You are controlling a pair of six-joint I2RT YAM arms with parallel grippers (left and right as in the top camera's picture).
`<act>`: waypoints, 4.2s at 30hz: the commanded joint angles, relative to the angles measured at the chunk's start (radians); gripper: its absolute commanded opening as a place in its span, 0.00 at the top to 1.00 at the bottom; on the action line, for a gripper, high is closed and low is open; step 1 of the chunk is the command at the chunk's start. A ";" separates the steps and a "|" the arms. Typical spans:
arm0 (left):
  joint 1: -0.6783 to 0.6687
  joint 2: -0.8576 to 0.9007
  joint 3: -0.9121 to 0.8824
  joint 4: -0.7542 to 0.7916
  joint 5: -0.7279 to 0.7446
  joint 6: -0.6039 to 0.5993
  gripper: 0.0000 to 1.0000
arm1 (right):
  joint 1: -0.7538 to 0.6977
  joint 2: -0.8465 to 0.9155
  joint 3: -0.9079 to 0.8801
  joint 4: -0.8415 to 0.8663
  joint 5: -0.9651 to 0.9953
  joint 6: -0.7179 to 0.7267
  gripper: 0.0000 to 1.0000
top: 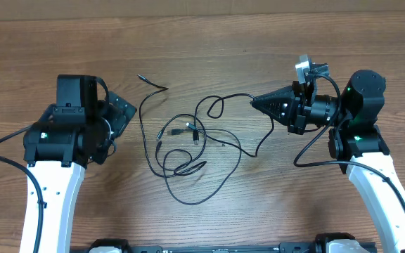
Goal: Untangle cables
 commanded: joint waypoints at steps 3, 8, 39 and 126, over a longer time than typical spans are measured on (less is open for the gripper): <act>0.005 -0.015 0.015 -0.013 -0.028 0.001 0.00 | -0.001 -0.007 0.010 0.054 0.005 0.127 0.96; 0.005 -0.015 0.015 -0.013 -0.027 0.001 0.00 | -0.001 -0.007 0.015 0.338 0.045 0.419 0.96; 0.005 -0.015 0.015 -0.013 -0.028 0.001 0.00 | -0.109 -0.007 0.190 -0.081 0.146 0.427 0.96; 0.004 -0.015 0.015 -0.011 0.123 0.032 0.00 | -0.156 0.008 0.693 -0.213 0.076 0.386 0.96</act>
